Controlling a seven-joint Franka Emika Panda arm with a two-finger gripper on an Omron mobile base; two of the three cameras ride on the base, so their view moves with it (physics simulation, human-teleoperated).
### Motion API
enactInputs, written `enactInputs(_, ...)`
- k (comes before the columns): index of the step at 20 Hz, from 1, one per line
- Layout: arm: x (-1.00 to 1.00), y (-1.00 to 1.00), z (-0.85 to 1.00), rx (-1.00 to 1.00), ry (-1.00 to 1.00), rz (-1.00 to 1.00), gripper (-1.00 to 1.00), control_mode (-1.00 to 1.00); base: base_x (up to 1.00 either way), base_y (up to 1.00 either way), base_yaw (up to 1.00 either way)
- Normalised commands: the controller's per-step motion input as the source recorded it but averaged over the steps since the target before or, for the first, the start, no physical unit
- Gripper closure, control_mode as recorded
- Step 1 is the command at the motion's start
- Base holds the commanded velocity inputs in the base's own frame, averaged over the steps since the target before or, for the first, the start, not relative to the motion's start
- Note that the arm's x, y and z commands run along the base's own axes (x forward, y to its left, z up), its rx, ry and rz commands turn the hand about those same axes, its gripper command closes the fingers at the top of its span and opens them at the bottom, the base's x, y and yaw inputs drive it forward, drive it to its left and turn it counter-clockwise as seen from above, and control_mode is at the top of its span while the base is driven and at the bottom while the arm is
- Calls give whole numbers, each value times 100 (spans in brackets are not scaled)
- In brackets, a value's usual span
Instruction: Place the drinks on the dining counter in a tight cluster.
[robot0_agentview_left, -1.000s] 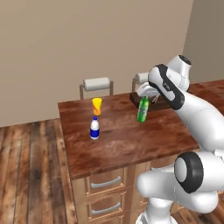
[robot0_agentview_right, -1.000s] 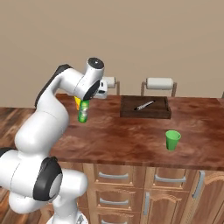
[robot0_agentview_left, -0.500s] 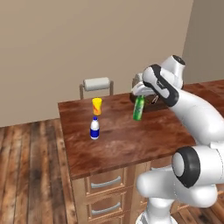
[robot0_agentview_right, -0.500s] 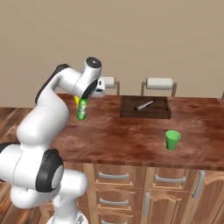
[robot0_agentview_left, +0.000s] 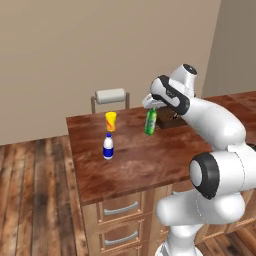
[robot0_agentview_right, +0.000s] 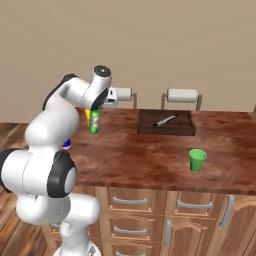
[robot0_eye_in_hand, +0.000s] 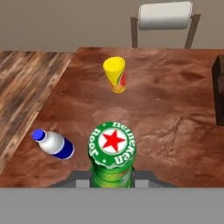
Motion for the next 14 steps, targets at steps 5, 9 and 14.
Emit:
enactInputs(5,19,24,-33,-2,-15,4,100,-100,0,0,0)
enactInputs(9,1,9,-31,0,-11,18,100,-100,0,0,0)
enactInputs(14,0,0,-8,0,1,27,100,-100,0,0,0)
